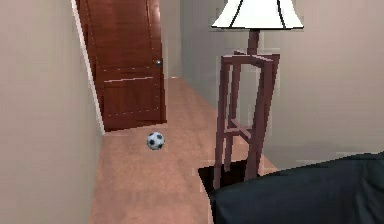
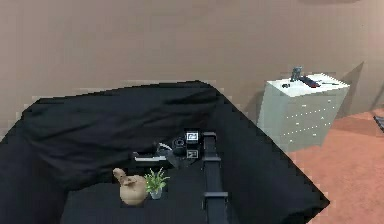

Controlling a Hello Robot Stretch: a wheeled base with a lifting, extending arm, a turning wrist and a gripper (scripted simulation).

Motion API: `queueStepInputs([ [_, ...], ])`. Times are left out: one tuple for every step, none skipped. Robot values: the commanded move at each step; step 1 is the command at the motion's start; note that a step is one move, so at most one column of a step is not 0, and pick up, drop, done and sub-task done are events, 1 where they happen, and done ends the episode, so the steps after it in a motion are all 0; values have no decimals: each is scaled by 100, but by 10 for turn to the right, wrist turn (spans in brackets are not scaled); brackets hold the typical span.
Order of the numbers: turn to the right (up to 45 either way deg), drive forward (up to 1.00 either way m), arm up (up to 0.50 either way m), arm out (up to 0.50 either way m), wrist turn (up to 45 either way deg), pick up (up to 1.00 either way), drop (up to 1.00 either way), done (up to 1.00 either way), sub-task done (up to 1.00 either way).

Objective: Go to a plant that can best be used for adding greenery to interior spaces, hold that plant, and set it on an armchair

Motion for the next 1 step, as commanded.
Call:
queueStepInputs([
  [0,0,0,0,0,0,0,100,0],
])
